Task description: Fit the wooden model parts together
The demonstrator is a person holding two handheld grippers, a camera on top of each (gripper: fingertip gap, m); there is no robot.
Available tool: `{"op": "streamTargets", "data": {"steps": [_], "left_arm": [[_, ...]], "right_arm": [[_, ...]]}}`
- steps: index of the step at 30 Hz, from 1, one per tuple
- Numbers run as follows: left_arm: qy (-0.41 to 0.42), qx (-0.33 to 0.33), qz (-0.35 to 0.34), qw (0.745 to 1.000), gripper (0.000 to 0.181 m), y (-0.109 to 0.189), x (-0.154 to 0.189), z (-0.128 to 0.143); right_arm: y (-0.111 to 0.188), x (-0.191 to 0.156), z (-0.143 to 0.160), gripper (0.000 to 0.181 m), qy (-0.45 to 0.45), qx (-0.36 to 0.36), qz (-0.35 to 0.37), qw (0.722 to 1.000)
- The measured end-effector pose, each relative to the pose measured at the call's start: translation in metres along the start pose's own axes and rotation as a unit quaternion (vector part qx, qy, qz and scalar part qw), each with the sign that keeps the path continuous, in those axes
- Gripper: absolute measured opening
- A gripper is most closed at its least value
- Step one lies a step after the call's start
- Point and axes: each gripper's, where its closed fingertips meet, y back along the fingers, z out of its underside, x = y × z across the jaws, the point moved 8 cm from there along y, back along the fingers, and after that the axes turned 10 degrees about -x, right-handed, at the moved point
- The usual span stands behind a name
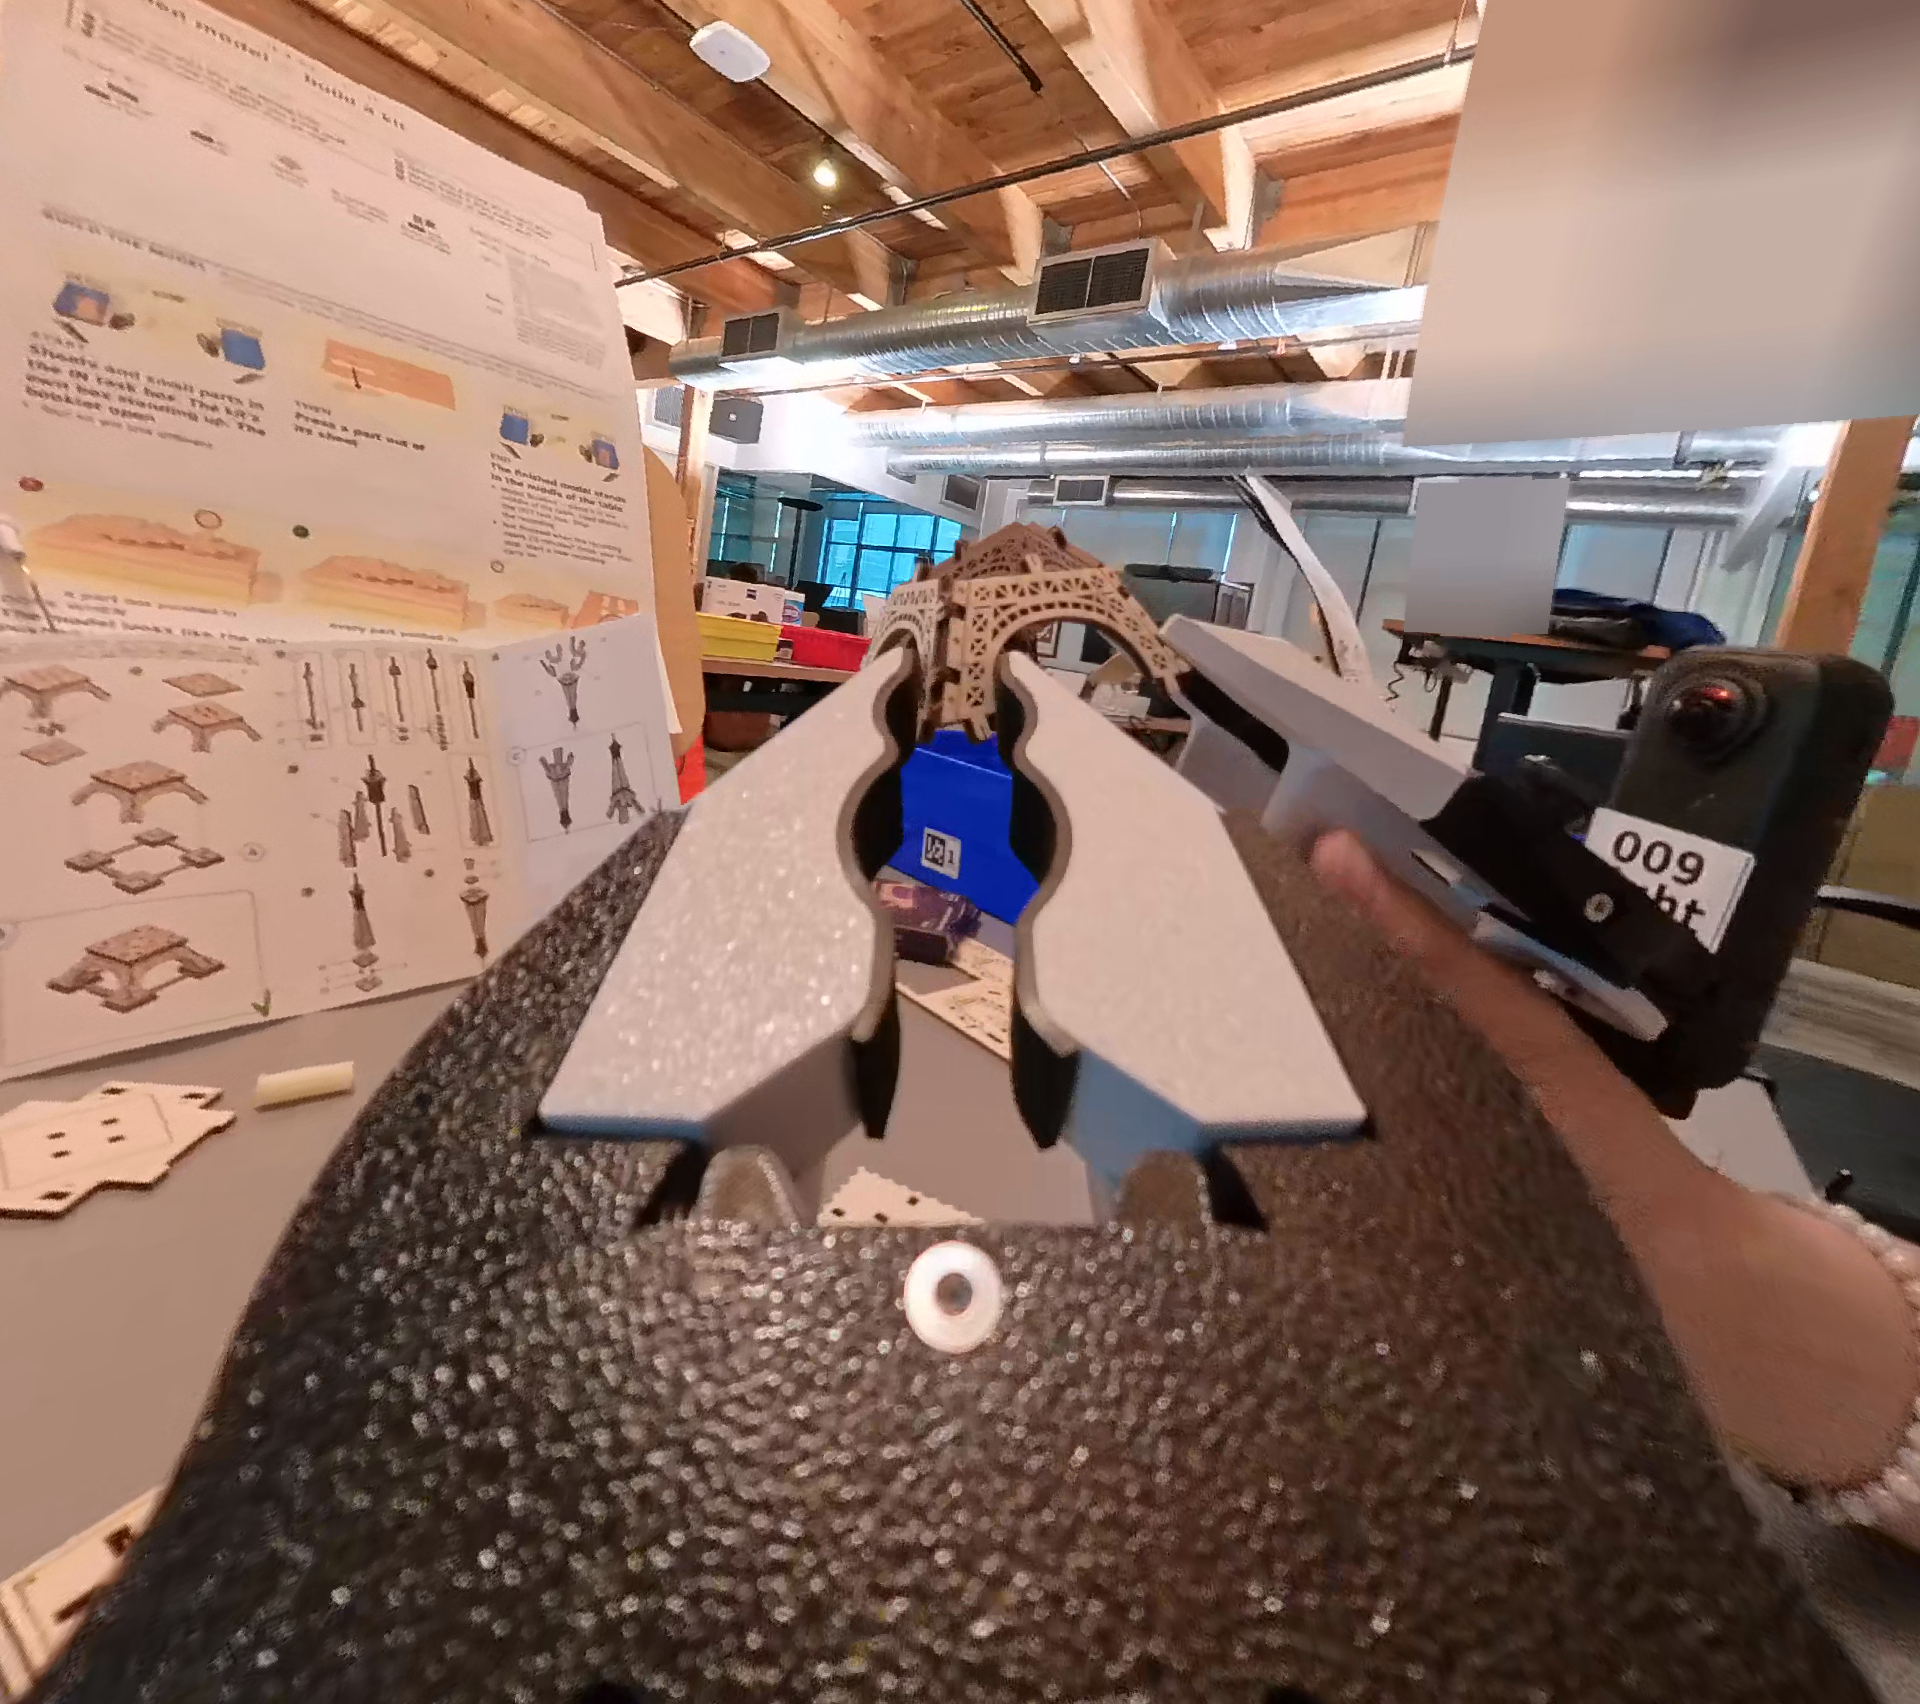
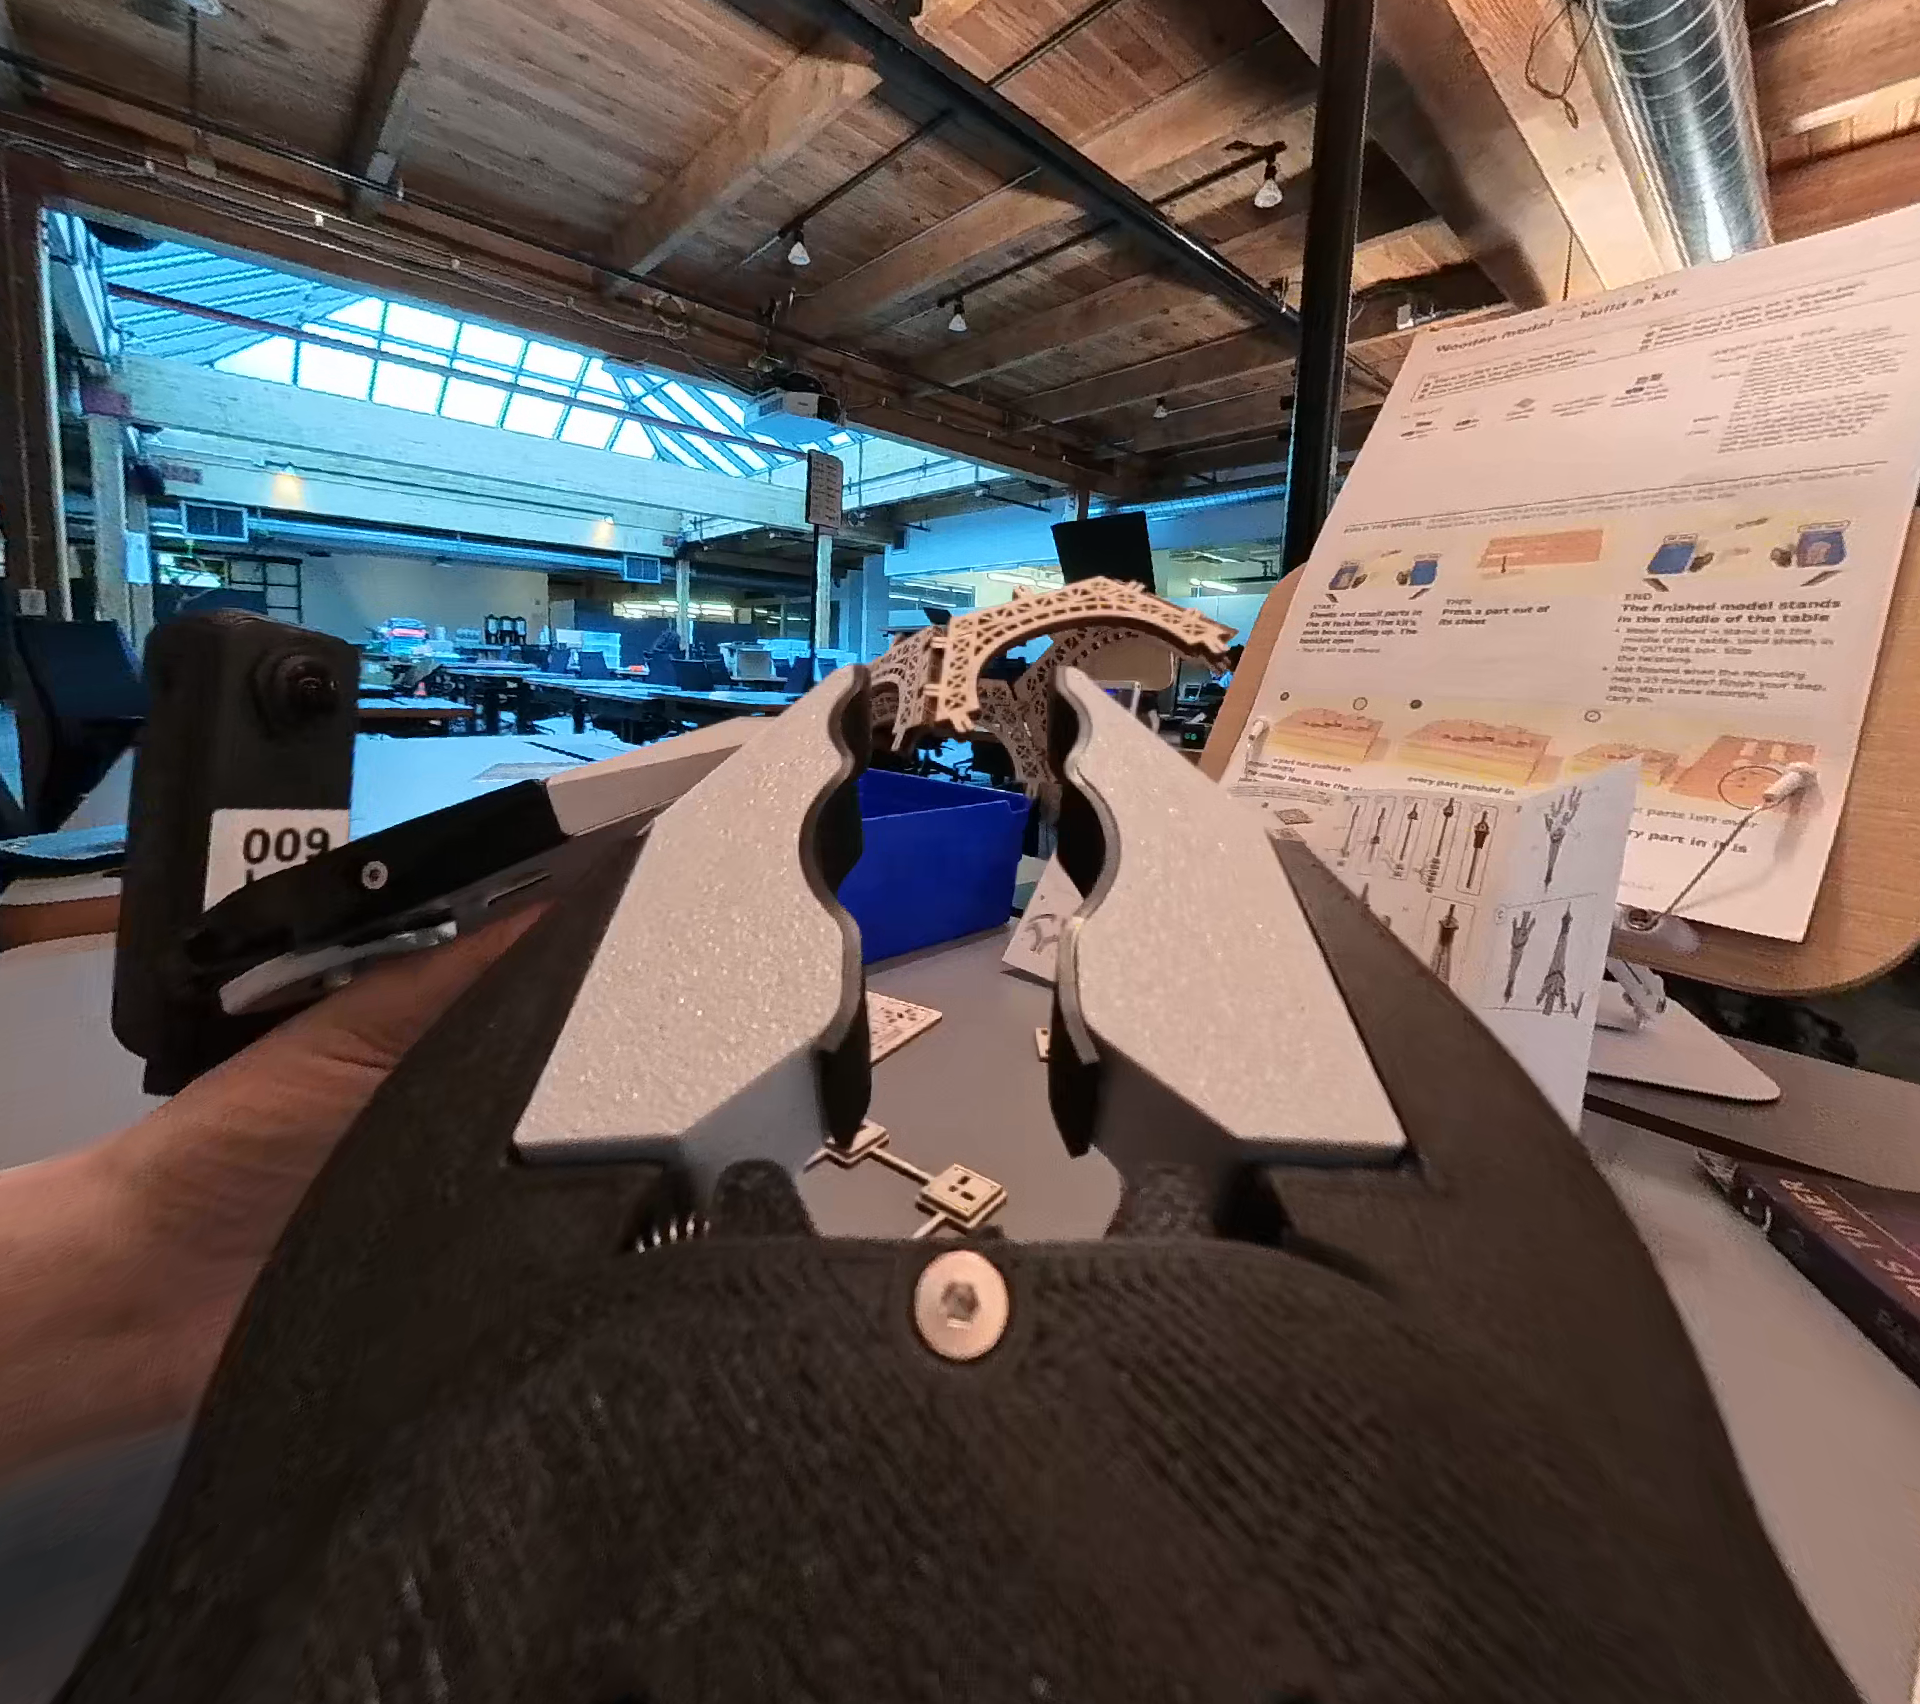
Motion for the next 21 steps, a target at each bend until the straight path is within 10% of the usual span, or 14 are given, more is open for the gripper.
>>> {"op": "streamTargets", "data": {"steps": [21], "left_arm": [[-0.163, -0.033, -0.036, 0.985, 0.011, -0.001, 0.012, -0.006]], "right_arm": [[0.001, 0.002, 0.0, 0.017, -0.014, 0.002, -0.004, 1.0]]}}
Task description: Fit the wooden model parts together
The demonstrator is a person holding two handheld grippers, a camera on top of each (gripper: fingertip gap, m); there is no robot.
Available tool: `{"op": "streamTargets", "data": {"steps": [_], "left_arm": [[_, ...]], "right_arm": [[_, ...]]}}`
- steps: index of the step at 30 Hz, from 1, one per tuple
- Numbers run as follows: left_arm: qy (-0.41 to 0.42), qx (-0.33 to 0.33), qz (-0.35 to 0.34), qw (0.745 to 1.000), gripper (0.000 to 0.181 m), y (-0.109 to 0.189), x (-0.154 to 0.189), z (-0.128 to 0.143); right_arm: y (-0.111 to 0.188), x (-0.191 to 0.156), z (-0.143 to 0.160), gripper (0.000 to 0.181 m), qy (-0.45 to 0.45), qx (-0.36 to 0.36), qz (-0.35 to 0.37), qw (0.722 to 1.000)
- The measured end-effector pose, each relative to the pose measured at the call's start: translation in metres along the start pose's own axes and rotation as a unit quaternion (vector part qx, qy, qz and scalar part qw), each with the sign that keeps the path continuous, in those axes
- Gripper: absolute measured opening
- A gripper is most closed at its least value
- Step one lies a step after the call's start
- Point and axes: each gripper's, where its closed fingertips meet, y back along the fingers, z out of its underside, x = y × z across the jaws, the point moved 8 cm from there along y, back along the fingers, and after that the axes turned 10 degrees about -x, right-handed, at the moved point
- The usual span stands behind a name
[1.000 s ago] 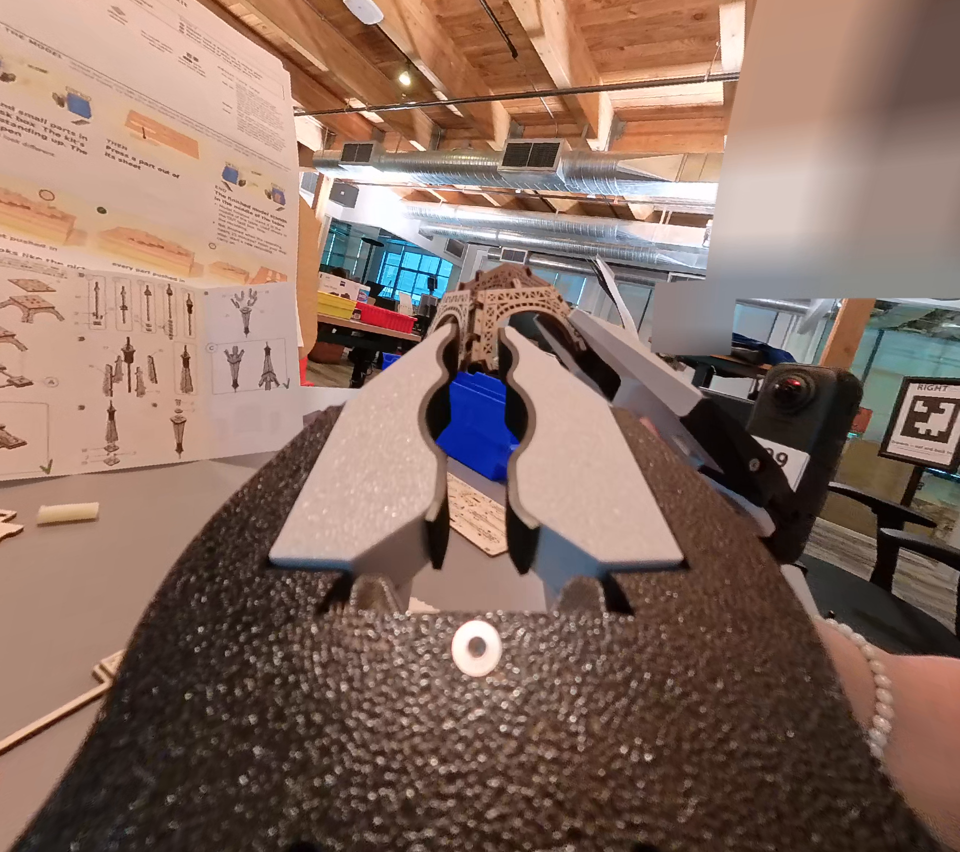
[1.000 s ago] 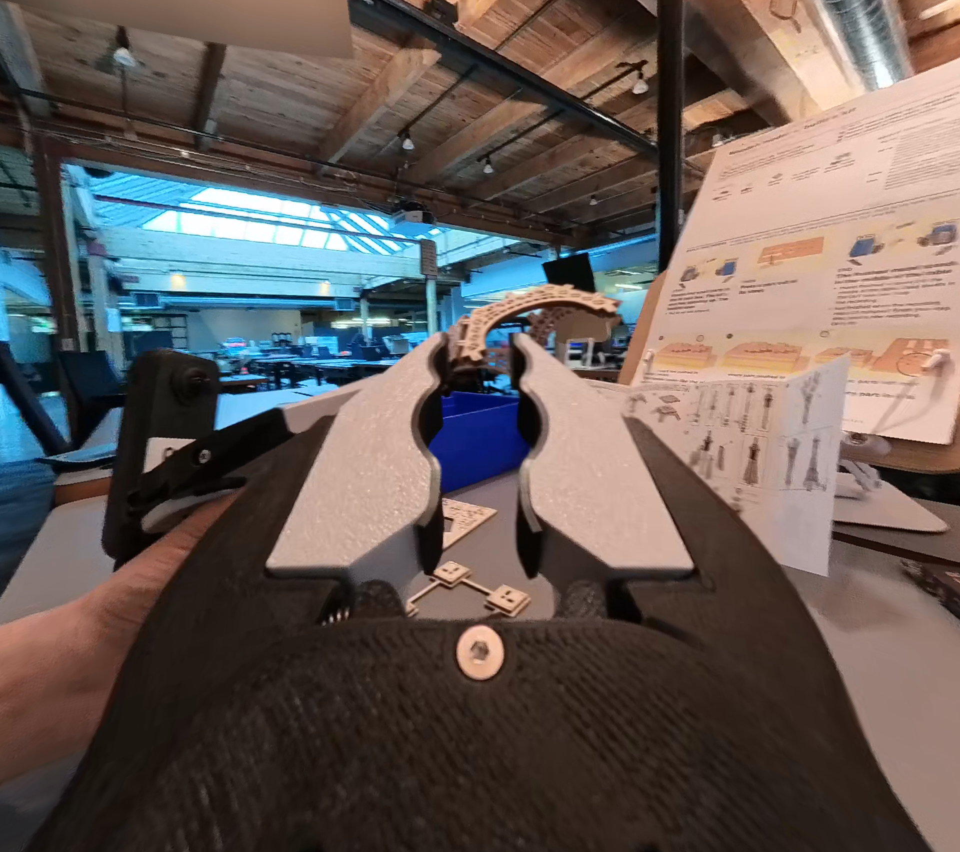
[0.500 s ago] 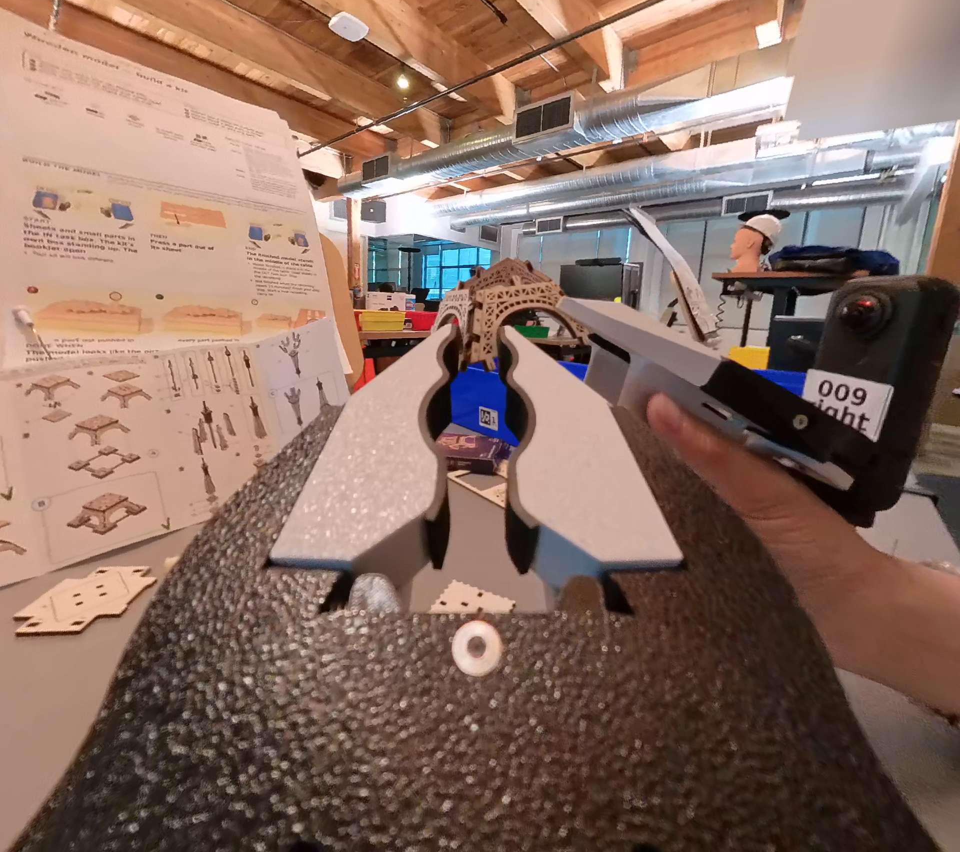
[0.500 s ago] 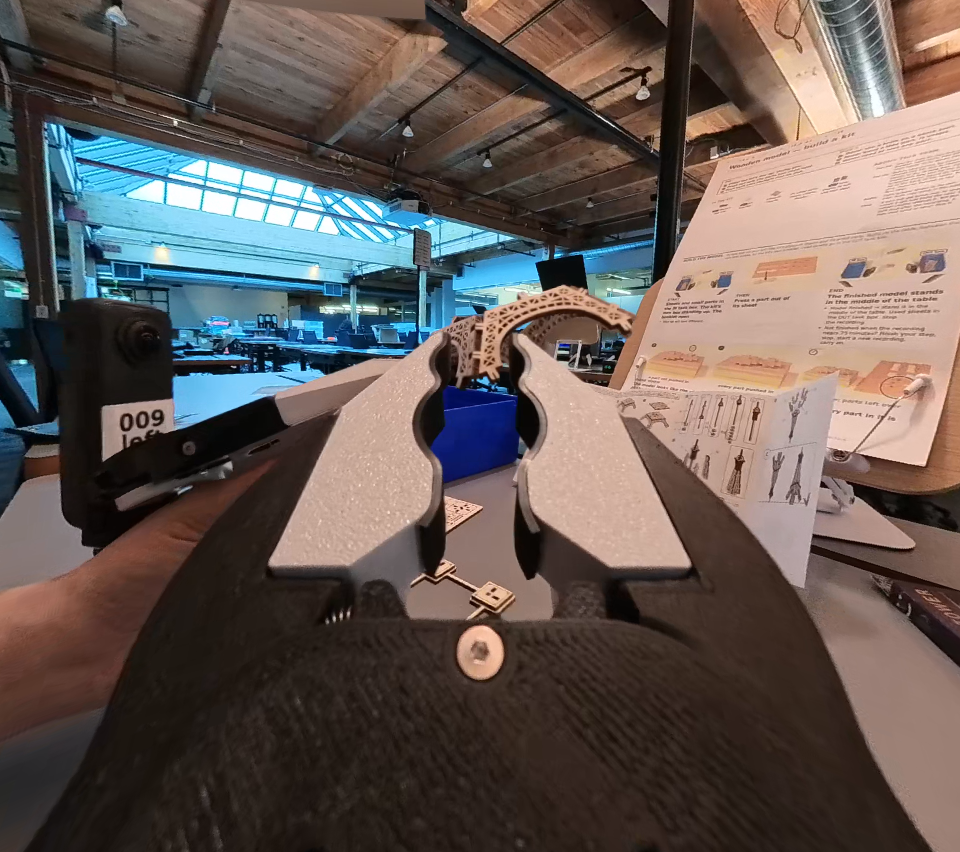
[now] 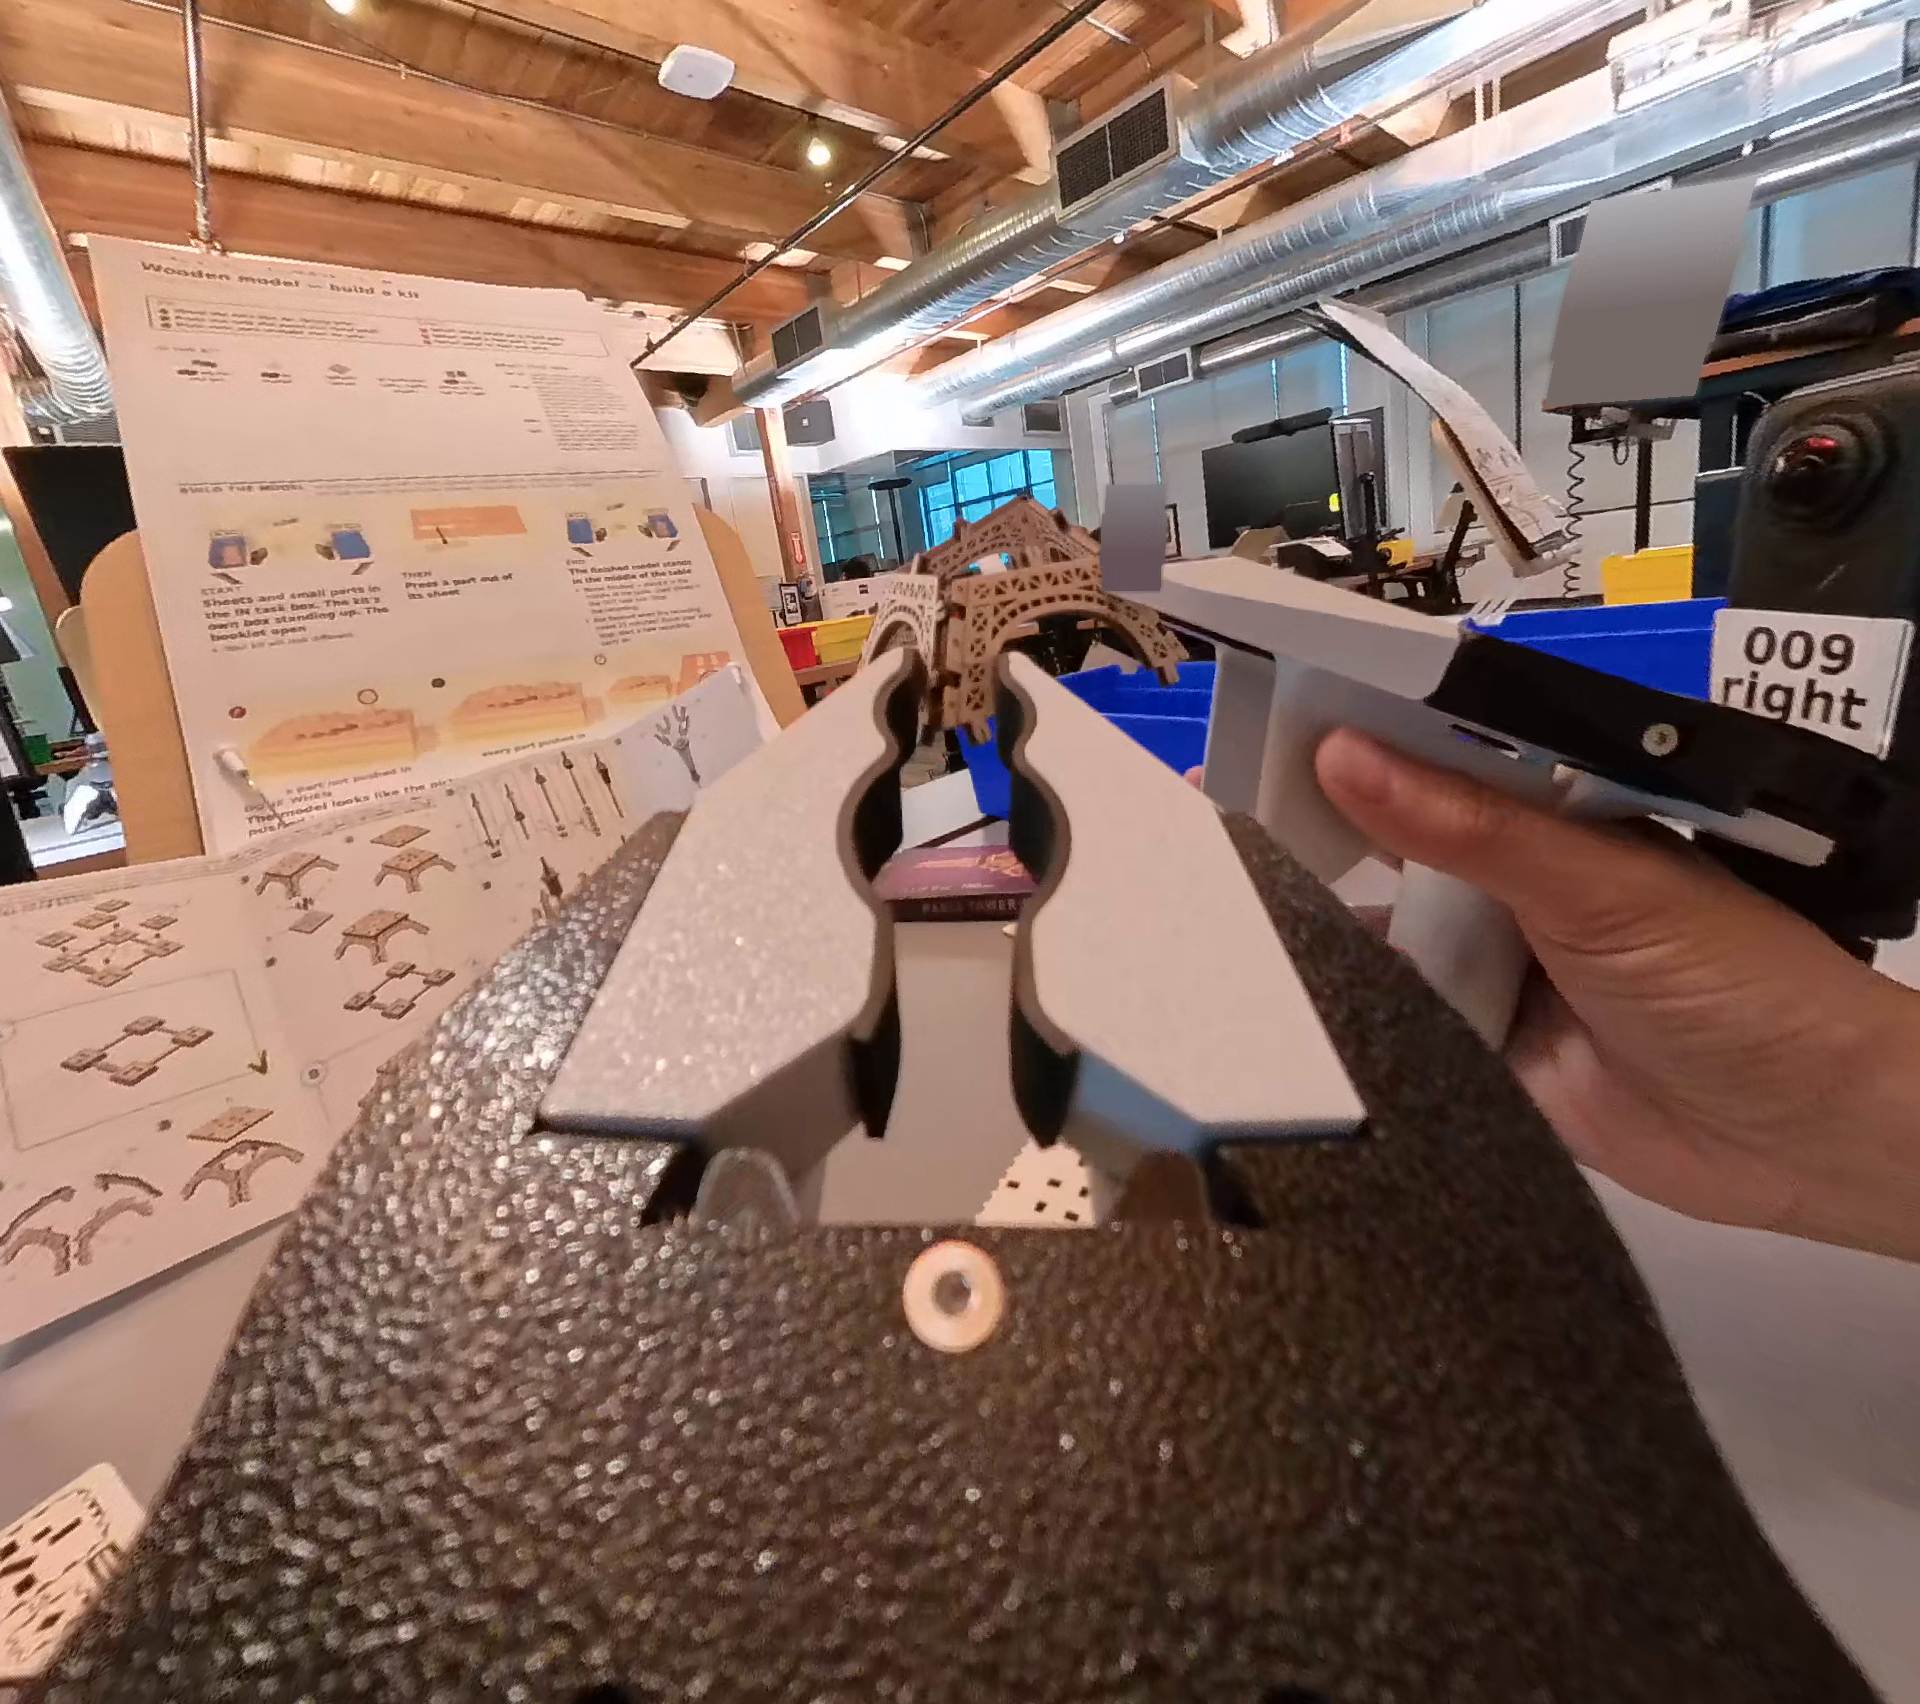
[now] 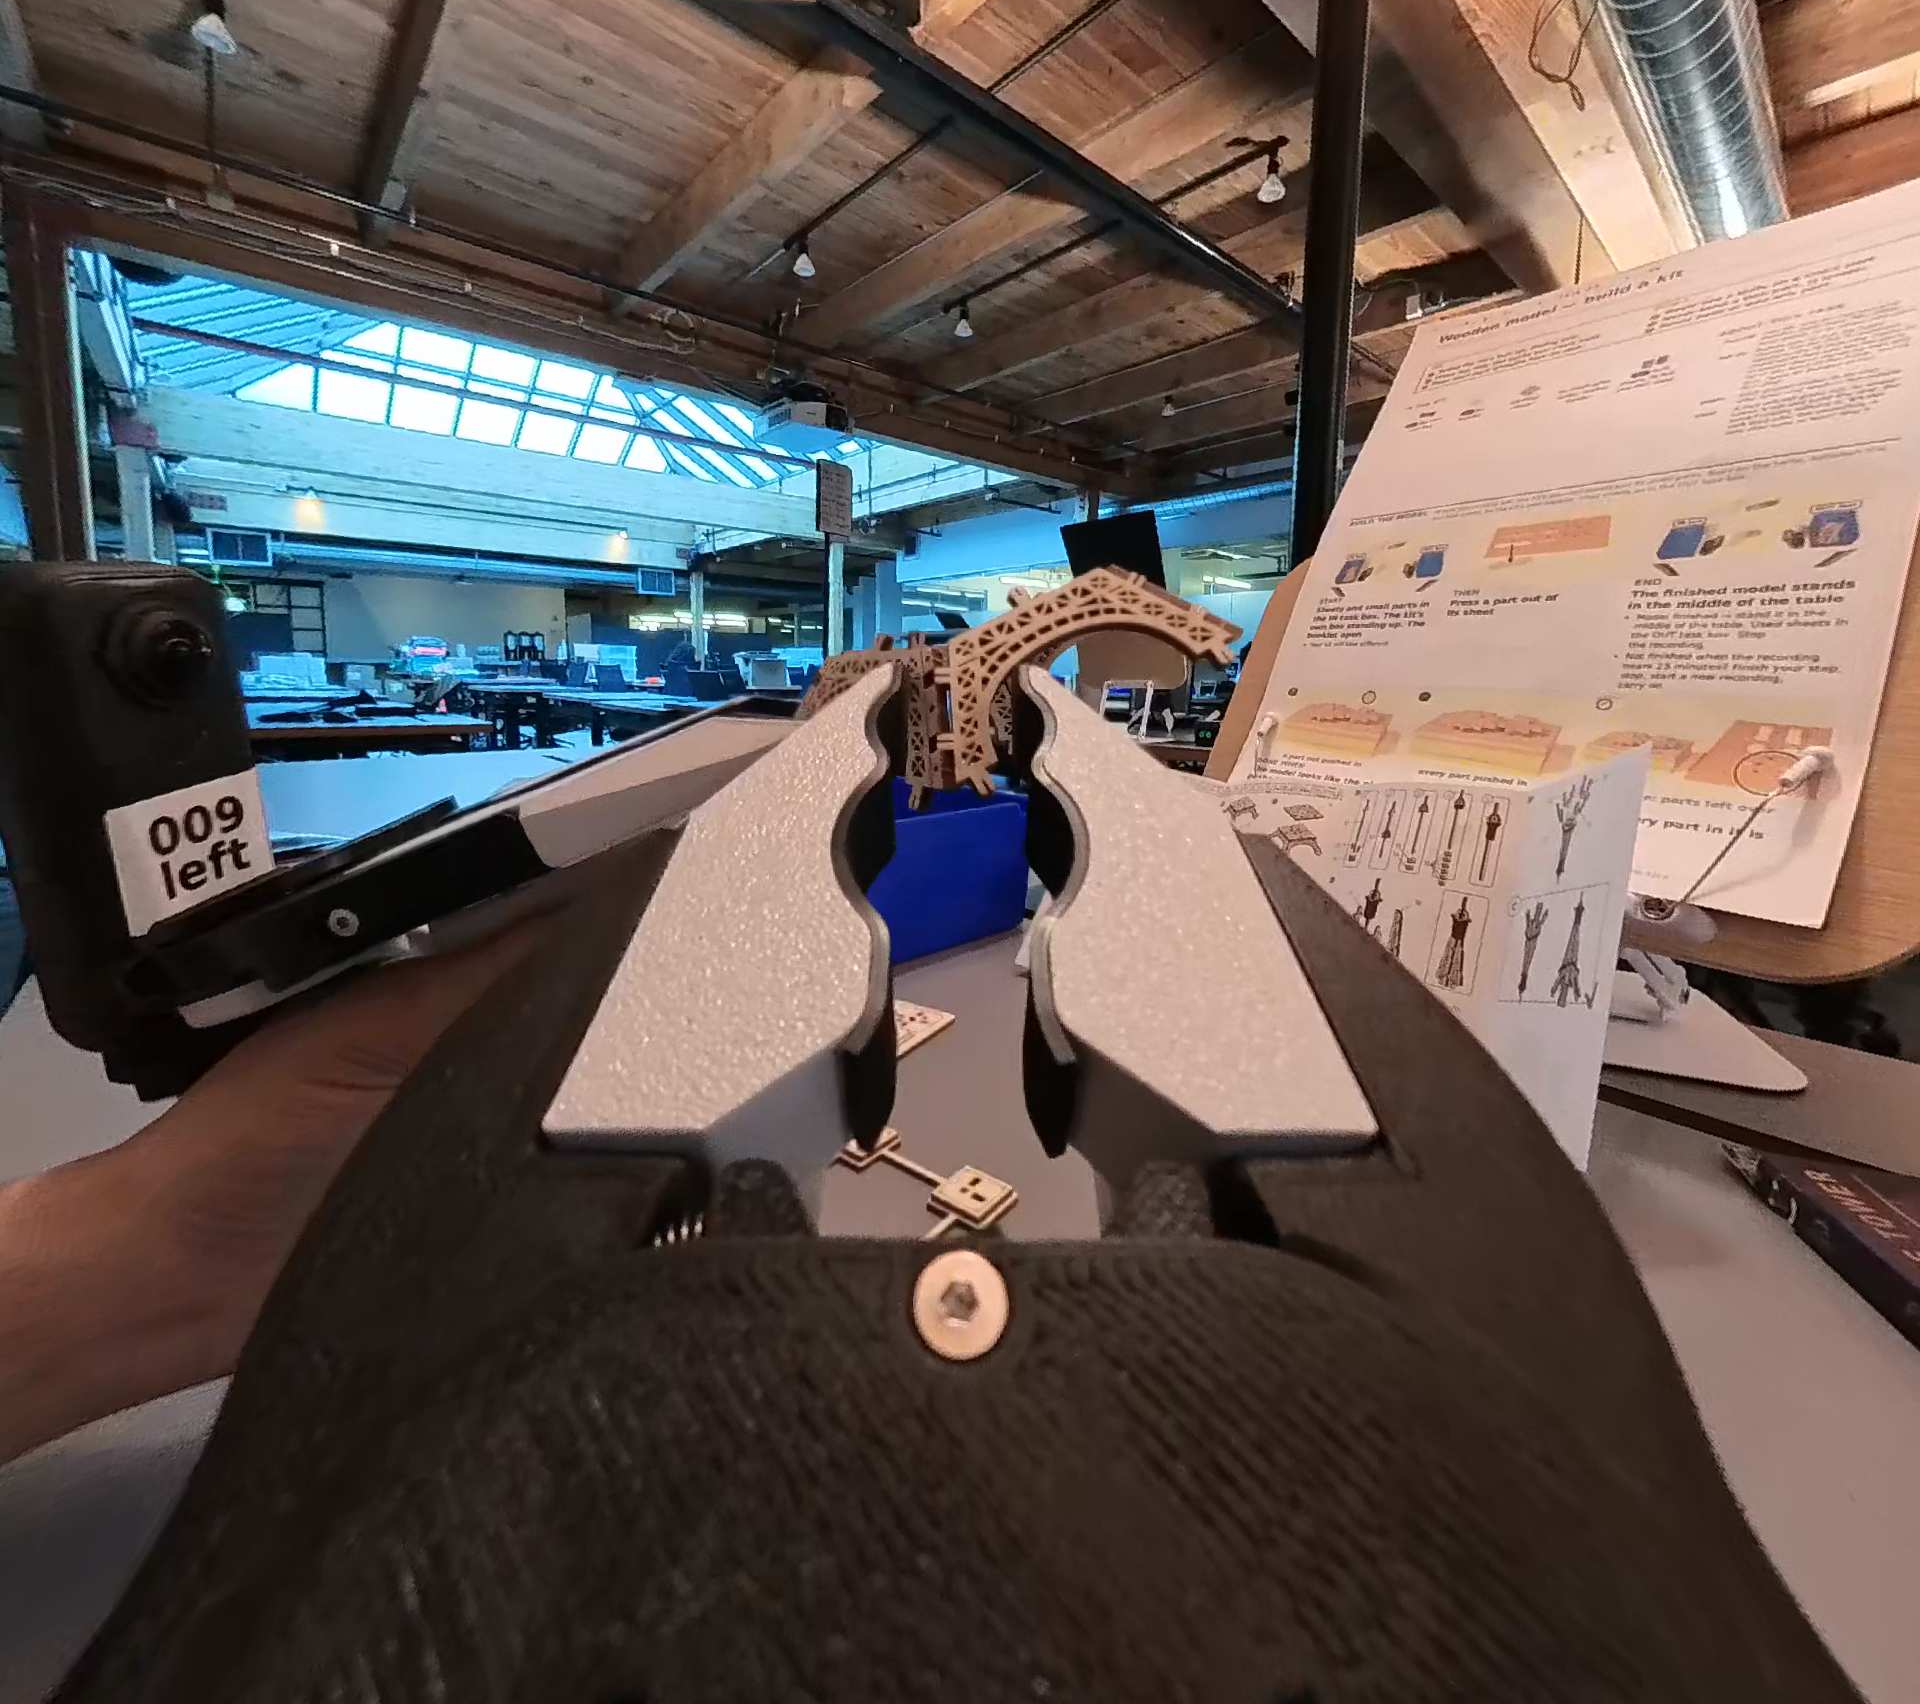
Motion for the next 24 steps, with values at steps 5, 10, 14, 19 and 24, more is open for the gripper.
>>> {"op": "streamTargets", "data": {"steps": [5, 10, 14, 19, 24], "left_arm": [[0.012, -0.011, 0.009, 1.0, 0.01, -0.001, -0.002, 0.003], [0.007, -0.012, 0.005, 1.0, 0.01, 0.0, -0.003, 0.002], [0.003, -0.019, -0.005, 1.0, 0.011, -0.001, -0.004, 0.003], [0.023, -0.04, -0.041, 0.998, 0.01, 0.0, -0.009, 0.001], [0.088, -0.063, -0.045, 0.993, 0.009, -0.002, -0.007, 0.001]], "right_arm": [[-0.001, 0.002, 0.002, 0.015, -0.013, -0.005, -0.013, 1.0], [-0.002, 0.001, -0.001, 0.013, -0.016, -0.009, -0.023, 1.0], [-0.003, 0.005, 0.004, 0.013, -0.042, -0.016, -0.032, 0.998], [-0.004, 0.009, 0.013, 0.032, -0.018, -0.038, 0.006, 0.999], [-0.006, -0.004, 0.013, 0.031, 0.084, -0.052, 0.02, 0.995]]}}
